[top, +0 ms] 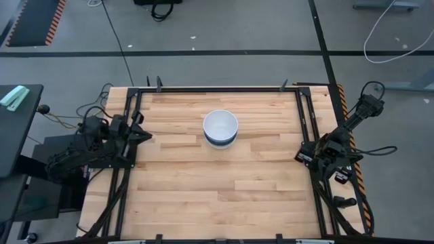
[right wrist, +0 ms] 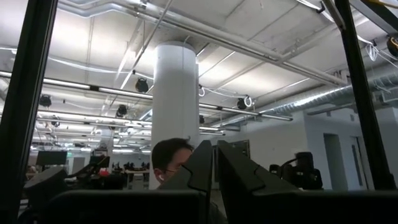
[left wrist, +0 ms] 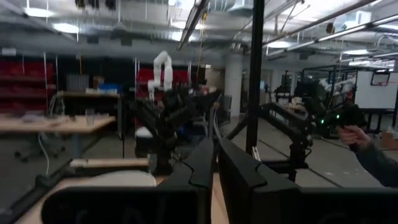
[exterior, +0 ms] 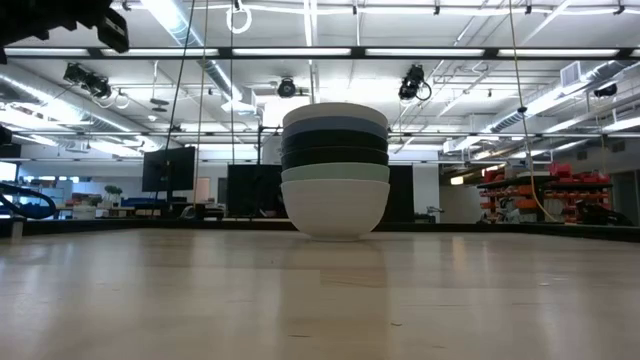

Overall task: Nest bowls inside each other
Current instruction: Return to Home Position

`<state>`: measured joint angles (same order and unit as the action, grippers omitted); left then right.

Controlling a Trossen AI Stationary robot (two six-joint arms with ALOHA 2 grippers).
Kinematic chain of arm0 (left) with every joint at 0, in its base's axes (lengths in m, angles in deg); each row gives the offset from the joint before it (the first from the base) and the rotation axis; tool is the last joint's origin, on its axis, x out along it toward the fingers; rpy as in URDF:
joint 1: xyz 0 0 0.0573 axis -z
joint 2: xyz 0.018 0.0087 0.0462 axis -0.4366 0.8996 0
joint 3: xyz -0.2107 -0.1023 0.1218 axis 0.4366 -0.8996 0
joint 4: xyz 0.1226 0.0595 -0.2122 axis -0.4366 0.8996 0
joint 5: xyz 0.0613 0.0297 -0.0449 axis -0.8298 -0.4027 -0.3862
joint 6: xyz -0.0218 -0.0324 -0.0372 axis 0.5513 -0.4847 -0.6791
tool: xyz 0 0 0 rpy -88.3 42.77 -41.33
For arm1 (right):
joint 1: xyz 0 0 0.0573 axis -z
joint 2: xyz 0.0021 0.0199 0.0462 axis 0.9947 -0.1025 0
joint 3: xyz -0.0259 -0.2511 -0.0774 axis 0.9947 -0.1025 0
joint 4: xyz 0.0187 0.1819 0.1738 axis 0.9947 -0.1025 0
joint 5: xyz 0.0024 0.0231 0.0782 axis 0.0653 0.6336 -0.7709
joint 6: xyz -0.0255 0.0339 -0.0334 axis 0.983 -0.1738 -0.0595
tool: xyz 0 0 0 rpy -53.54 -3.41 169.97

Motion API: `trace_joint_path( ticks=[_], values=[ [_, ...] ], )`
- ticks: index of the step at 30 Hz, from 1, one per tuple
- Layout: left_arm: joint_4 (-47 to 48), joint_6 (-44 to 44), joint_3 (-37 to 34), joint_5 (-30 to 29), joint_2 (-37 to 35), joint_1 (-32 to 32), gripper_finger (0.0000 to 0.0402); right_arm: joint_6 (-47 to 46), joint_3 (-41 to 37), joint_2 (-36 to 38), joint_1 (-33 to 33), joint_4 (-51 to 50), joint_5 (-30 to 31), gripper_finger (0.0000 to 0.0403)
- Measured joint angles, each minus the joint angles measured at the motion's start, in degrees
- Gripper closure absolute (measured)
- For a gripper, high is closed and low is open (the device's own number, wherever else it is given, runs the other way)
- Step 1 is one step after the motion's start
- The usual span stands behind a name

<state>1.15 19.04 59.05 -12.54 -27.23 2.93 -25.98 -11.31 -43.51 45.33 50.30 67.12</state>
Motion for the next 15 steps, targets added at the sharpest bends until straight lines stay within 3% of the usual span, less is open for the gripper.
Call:
trace_joint_path(
  ticks=[8, 15],
  values=[
    [-3.29, 0.99, -0.23, 0.77, -0.02, 0.07, 0.0375, 0.00, 0.00, 0.00, 0.02, 0.00, -1.13, 0.0370],
    [-15.60, -2.79, -7.19, 1.71, 0.02, 0.07, 0.0365, 0.00, 0.00, 0.00, 0.01, -0.09, -1.55, 0.0370]
  ],
)
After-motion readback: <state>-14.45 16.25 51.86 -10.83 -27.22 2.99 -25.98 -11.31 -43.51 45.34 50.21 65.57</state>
